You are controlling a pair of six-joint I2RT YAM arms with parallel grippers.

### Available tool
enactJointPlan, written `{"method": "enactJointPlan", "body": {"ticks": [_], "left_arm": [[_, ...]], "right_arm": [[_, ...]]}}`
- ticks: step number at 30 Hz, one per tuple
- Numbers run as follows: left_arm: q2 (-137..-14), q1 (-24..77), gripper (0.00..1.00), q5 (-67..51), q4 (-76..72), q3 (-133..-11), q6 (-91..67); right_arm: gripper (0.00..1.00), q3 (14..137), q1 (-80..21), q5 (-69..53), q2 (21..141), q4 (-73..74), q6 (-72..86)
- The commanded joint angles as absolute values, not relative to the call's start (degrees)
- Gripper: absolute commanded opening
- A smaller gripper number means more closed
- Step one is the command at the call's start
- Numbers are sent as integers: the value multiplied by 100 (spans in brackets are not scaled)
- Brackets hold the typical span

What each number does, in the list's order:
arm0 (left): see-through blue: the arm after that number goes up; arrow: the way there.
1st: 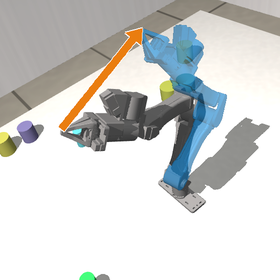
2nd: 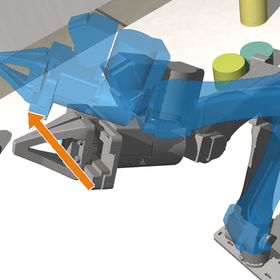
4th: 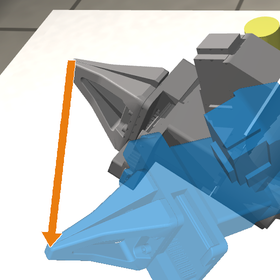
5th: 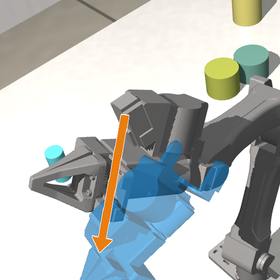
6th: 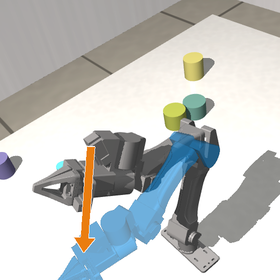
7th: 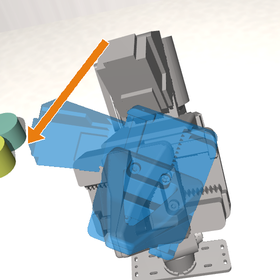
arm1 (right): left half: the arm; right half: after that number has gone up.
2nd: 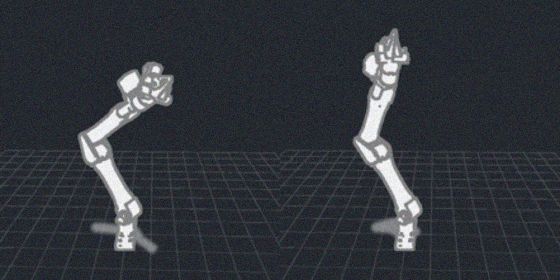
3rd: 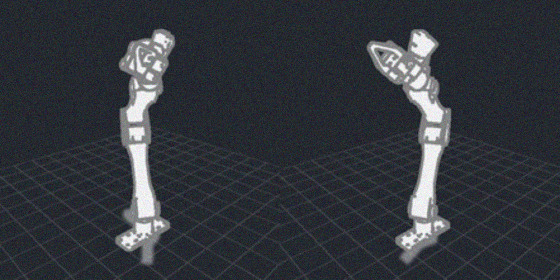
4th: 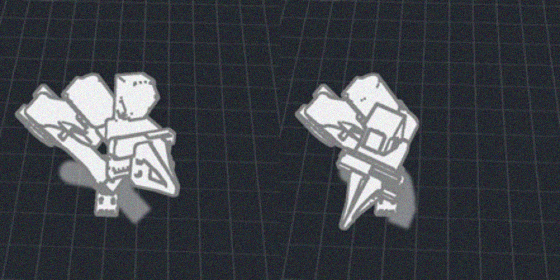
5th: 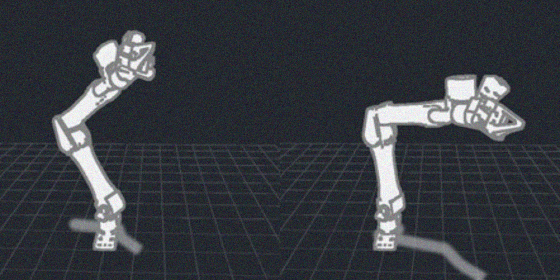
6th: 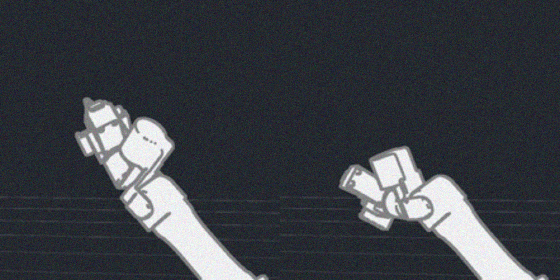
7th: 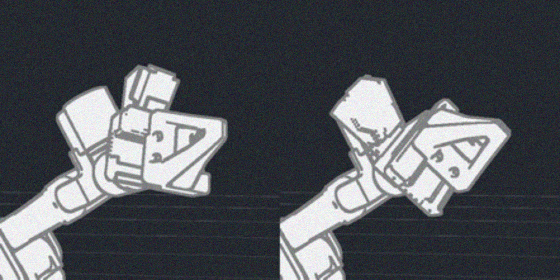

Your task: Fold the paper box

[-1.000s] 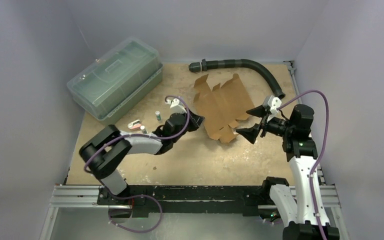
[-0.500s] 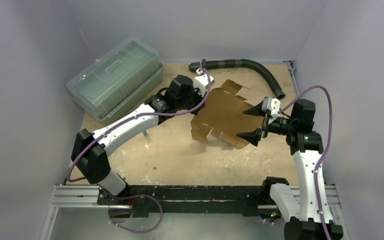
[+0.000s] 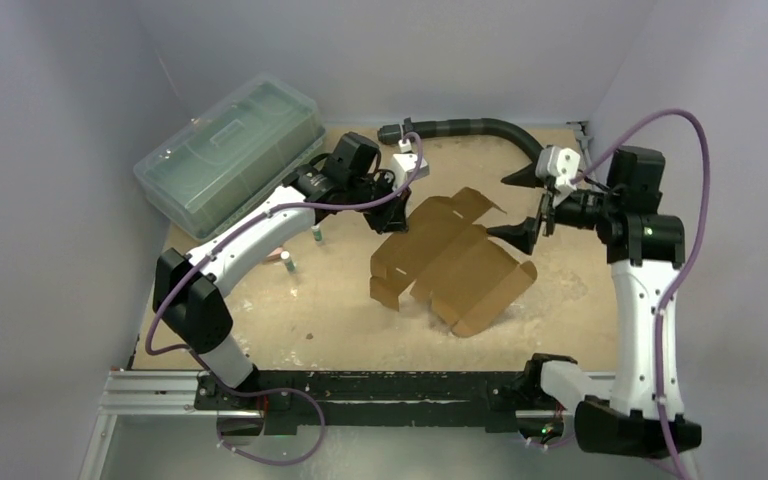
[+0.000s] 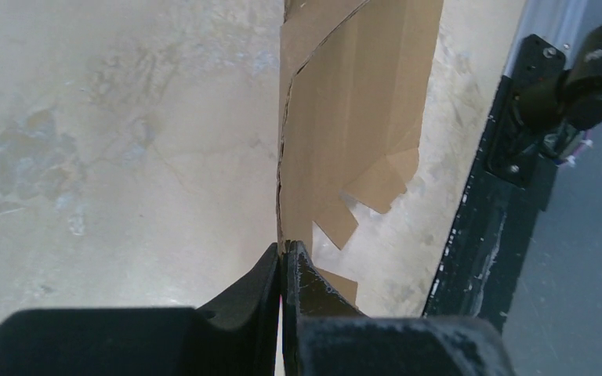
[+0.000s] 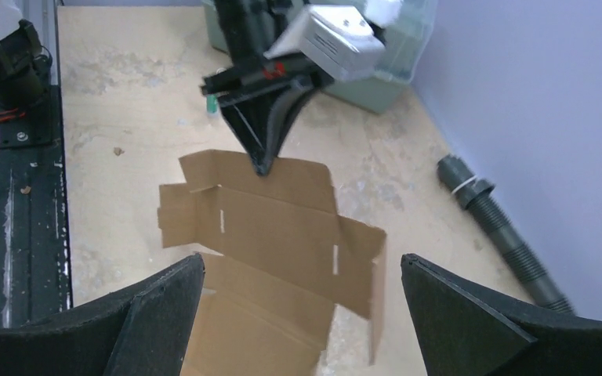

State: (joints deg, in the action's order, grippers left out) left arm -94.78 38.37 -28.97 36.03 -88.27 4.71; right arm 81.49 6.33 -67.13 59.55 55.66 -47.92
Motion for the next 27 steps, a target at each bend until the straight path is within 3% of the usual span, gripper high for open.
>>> {"method": "enactJointPlan", "body": {"ticks": [1,14,27], "left_arm": [[-9427,3845,0,-3616,3788,-9043,598],[-9413,3834,0,-3757,3536,-8742,333],[-9365,3834,0,-3831,3396,-8573,196]], "right_arm": [[99,8271,602,-6258,6646,5782,-4678],[96,7790,191,-5794,6954,5410,-4698],[67,7415,176,-4914,7046,4183,-4352]]}}
